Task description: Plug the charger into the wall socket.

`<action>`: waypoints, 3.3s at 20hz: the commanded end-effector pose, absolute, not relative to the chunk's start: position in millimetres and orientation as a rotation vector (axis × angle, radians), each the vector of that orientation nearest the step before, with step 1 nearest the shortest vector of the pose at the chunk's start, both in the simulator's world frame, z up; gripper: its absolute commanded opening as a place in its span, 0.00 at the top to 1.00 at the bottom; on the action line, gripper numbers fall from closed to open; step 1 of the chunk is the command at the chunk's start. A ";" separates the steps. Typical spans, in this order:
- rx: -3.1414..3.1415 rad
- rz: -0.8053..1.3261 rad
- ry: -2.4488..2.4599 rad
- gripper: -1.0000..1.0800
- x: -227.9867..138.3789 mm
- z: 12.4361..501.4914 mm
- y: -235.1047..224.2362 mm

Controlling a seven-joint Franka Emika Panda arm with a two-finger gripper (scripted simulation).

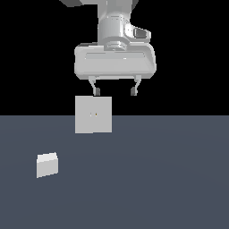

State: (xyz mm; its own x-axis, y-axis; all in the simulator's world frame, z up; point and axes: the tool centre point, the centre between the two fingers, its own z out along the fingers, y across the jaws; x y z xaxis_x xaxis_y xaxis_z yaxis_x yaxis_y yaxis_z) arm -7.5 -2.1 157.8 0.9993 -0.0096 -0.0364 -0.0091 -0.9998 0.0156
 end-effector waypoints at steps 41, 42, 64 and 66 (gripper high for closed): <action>3.054 0.239 0.871 0.04 -95.3 62.7 120.8; 3.053 0.241 0.876 0.04 -95.8 62.1 121.2; 3.053 0.238 0.872 0.04 -95.9 17.7 120.1; 3.053 0.238 0.872 0.04 -95.7 13.9 120.2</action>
